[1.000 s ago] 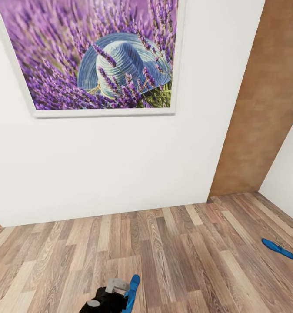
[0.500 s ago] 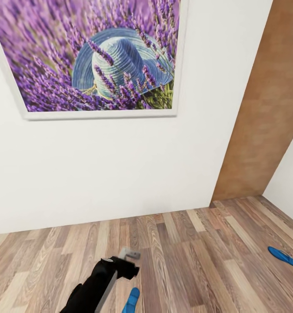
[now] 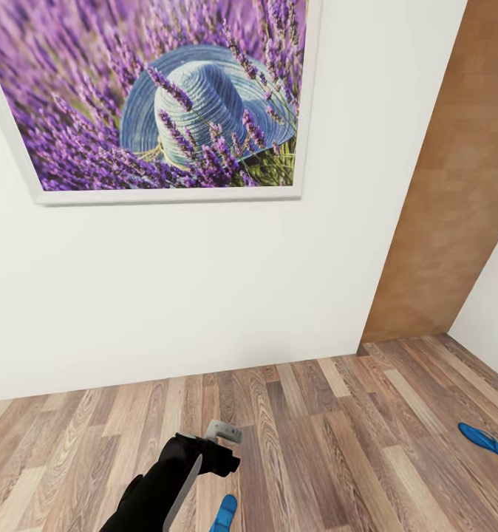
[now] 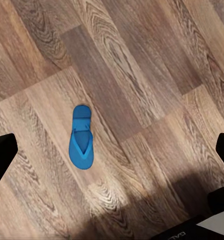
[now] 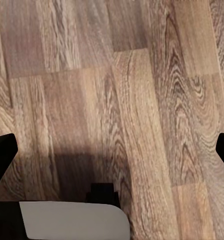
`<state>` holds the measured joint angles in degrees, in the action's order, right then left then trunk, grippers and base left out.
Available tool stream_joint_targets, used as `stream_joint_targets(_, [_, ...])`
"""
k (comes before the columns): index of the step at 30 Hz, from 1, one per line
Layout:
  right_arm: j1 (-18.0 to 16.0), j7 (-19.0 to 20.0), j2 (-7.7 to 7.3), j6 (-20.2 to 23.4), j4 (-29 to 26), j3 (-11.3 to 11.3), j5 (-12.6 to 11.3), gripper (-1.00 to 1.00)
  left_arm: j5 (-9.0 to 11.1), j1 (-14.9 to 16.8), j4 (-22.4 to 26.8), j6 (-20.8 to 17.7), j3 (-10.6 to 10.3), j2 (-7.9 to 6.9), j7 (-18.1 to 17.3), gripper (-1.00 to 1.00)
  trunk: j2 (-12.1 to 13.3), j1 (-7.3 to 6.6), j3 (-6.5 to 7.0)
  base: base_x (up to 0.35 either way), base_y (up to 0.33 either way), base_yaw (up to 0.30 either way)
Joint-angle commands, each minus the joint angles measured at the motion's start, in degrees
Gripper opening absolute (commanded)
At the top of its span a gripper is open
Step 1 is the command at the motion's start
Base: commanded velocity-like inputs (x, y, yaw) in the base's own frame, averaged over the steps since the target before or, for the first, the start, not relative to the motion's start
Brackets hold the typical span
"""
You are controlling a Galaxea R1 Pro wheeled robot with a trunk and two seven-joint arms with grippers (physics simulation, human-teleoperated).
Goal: In the bedroom, move the book from the bed onto either nightstand, and place the two sandals side by side next to the bed.
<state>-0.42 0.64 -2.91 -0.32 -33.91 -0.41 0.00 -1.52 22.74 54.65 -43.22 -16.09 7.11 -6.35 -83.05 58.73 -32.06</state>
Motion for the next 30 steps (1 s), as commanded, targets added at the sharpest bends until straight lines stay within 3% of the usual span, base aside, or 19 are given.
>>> stream_joint_targets(1, [0.0,0.1,0.0,0.0,0.0,0.0,0.0,1.0,-0.2,0.0,0.1,-0.3,0.0,0.0,-0.2,1.0,0.0,0.0,-0.06,0.002,0.0,0.0])
stream_joint_targets(8, [0.0,0.1,0.01,0.0,0.0,0.0,0.1,1.0,-0.2,0.0,0.1,-0.3,0.0,0.01,-0.2,1.0,0.0,0.0,-0.06,-0.07,0.0,0.0])
stream_joint_targets(19, [0.0,0.1,0.01,0.0,0.0,0.0,0.0,1.0,-0.2,0.0,0.1,-0.3,0.1,-0.05,-0.2,1.0,0.0,0.0,-0.06,-0.283,0.0,0.0])
stream_joint_targets(30, [0.0,0.1,0.01,0.0,0.0,0.0,0.0,1.0,-0.2,0.0,0.0,-0.3,0.1,-0.08,-0.2,1.0,0.0,0.0,-0.06,-0.026,0.0,0.0])
